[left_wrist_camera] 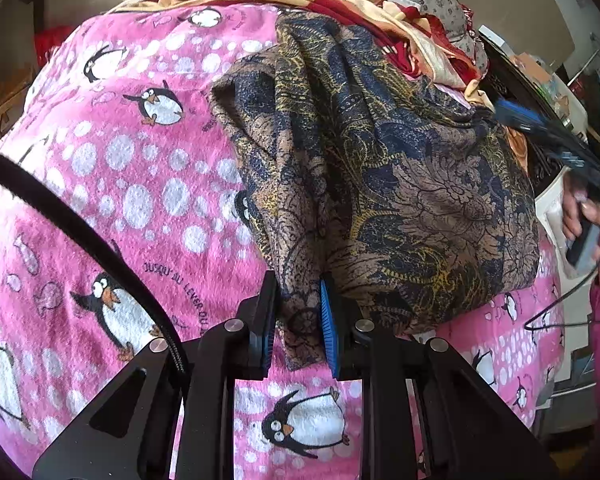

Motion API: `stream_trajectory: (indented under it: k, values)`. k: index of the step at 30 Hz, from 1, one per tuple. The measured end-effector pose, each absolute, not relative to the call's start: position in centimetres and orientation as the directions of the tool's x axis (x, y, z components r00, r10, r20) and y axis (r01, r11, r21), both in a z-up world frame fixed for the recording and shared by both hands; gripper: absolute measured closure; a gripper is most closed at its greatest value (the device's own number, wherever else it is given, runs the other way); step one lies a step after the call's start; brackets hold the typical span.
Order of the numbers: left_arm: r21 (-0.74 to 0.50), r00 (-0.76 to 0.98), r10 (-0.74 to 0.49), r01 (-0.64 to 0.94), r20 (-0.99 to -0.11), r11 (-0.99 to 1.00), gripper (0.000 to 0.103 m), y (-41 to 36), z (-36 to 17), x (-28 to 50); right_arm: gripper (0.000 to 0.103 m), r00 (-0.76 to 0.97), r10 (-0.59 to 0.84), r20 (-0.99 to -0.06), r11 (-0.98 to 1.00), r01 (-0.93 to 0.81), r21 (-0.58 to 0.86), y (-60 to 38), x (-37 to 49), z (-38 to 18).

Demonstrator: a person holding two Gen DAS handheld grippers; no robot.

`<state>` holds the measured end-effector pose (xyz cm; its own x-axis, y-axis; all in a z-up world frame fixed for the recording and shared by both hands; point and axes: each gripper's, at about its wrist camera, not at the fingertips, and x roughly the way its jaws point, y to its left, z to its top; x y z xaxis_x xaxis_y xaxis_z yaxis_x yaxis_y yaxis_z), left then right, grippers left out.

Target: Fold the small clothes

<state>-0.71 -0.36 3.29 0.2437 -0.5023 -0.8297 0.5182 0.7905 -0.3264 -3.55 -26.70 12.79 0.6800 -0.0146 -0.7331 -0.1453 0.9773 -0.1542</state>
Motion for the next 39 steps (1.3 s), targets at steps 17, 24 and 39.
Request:
stream_trajectory:
  k: [17,24,39]
  values:
    - [-0.332,0.239,-0.510,0.525,-0.826,0.784,0.084,0.2,3.6,-0.9,0.100,0.619,-0.072,-0.782,0.997,0.030,-0.068,-27.5,5.7,9.0]
    - [-0.299,0.278,-0.507,0.548,-0.816,0.781,0.083,0.3,5.0,-1.6,0.030,0.669,-0.130,-0.732,0.987,0.157,-0.032,-32.0,-8.5,13.0]
    - [-0.341,0.254,-0.515,0.506,-0.819,0.792,0.055,-1.0,3.2,-2.9,0.071,0.559,0.037,-0.828,0.900,0.342,0.270,-34.9,-22.1,4.1]
